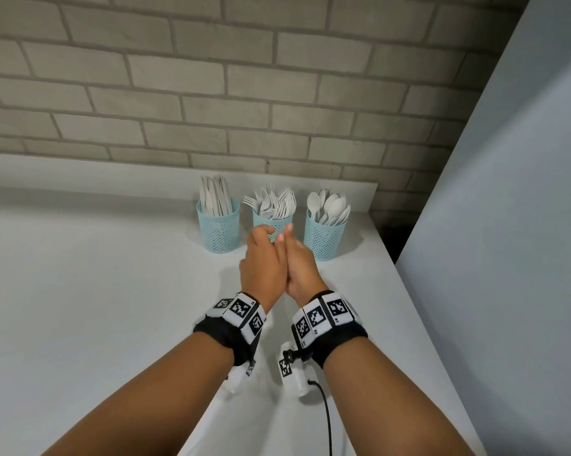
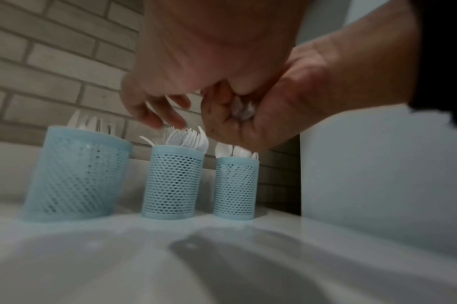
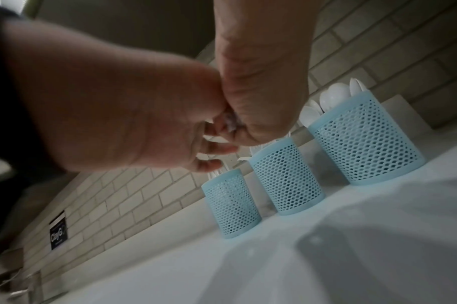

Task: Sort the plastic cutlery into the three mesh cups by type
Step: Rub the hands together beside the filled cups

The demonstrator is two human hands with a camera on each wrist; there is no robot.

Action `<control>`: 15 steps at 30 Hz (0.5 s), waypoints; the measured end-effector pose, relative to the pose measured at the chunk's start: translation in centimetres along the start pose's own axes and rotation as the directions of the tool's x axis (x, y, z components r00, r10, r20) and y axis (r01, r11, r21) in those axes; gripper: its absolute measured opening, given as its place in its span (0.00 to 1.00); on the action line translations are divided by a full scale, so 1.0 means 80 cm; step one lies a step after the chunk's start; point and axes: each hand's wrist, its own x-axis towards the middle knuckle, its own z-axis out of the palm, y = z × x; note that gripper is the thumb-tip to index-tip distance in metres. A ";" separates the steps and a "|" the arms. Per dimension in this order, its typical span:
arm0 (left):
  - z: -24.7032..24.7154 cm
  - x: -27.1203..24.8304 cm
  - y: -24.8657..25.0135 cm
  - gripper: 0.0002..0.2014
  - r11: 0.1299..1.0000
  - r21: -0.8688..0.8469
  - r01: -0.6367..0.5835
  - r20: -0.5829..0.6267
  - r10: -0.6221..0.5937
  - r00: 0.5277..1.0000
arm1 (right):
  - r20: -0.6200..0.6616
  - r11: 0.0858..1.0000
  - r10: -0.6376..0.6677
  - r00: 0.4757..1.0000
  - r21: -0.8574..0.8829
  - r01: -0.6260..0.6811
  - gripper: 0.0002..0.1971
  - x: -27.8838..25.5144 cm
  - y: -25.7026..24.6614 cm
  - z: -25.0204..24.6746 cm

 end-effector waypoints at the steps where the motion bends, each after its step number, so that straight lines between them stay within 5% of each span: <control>1: 0.002 -0.001 0.001 0.15 0.991 -0.122 0.058 0.044 -0.053 0.998 | -0.008 1.000 0.006 1.000 0.018 -0.006 0.32 -0.001 -0.002 0.000; 3: 0.001 -0.007 0.004 0.14 0.978 -0.184 0.103 0.095 -0.087 0.992 | -0.055 0.995 0.014 0.998 0.096 -0.009 0.37 -0.002 -0.004 -0.002; 8: 0.001 -0.022 0.004 0.17 0.983 -0.161 0.090 0.162 -0.064 0.985 | -0.200 0.955 0.067 0.977 0.296 -0.005 0.29 -0.010 -0.002 -0.012; 12: 0.004 -0.038 0.011 0.16 0.937 -0.278 0.212 0.315 -0.119 0.942 | -0.049 0.875 0.128 0.991 0.475 -0.089 0.28 -0.019 -0.007 -0.041; 15: -0.005 -0.066 0.021 0.16 0.881 -0.334 0.334 0.493 -0.138 0.859 | 0.165 0.705 -0.014 0.986 0.701 -0.108 0.34 -0.026 -0.025 -0.074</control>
